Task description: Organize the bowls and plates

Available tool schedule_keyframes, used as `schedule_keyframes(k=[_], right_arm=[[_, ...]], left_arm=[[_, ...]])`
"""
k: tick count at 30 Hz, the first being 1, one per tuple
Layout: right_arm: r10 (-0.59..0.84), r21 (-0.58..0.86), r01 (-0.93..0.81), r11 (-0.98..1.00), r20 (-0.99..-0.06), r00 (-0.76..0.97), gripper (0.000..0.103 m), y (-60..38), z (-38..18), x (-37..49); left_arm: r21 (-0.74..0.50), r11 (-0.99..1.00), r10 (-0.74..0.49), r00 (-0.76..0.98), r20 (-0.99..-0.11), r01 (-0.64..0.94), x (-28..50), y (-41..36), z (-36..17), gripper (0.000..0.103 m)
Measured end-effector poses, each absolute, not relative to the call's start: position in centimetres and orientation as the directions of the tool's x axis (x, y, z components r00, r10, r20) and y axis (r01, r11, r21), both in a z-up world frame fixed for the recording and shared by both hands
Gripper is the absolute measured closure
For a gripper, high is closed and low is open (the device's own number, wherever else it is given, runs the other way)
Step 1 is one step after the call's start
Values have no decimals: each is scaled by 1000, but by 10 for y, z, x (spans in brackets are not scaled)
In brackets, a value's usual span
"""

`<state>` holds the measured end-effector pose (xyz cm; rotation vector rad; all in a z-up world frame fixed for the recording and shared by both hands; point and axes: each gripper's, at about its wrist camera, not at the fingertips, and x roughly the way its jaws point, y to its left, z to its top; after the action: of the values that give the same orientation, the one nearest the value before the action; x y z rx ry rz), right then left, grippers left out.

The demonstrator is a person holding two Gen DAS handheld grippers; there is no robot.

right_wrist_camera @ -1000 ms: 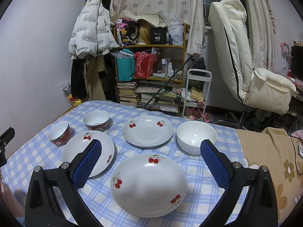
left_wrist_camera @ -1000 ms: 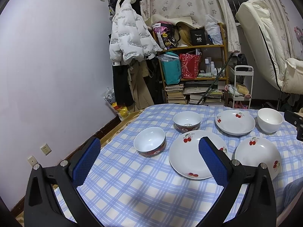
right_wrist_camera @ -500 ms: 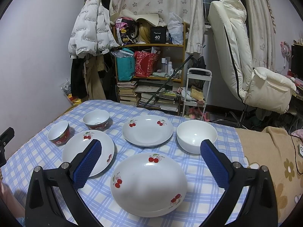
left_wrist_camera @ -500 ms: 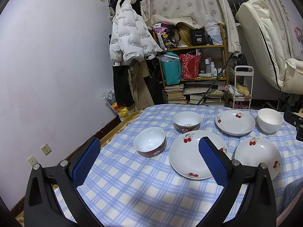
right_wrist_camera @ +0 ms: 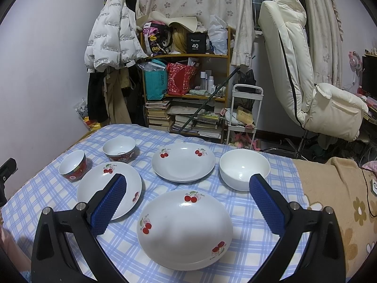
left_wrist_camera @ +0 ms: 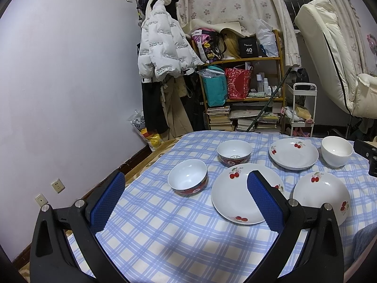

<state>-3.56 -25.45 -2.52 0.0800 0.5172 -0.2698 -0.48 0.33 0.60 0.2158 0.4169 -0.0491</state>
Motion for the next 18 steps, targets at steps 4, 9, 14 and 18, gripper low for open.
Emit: schedule_keyframes(k=[4, 9, 14, 18], right_arm=[[-234, 8, 275, 962, -498, 835, 0, -255, -25, -36], [-234, 8, 275, 961, -499, 834, 0, -255, -25, -36], [-235, 8, 275, 961, -499, 834, 0, -255, -25, -36], [-233, 8, 274, 962, -501, 833, 0, -255, -26, -35]], left_arm=[[196, 976, -3, 914, -406, 91, -5, 3, 6, 1], [197, 976, -3, 914, -406, 90, -5, 3, 6, 1], [192, 978, 1, 914, -407, 84, -4, 5, 6, 1], [187, 979, 4, 912, -411, 80, -2, 8, 5, 1]])
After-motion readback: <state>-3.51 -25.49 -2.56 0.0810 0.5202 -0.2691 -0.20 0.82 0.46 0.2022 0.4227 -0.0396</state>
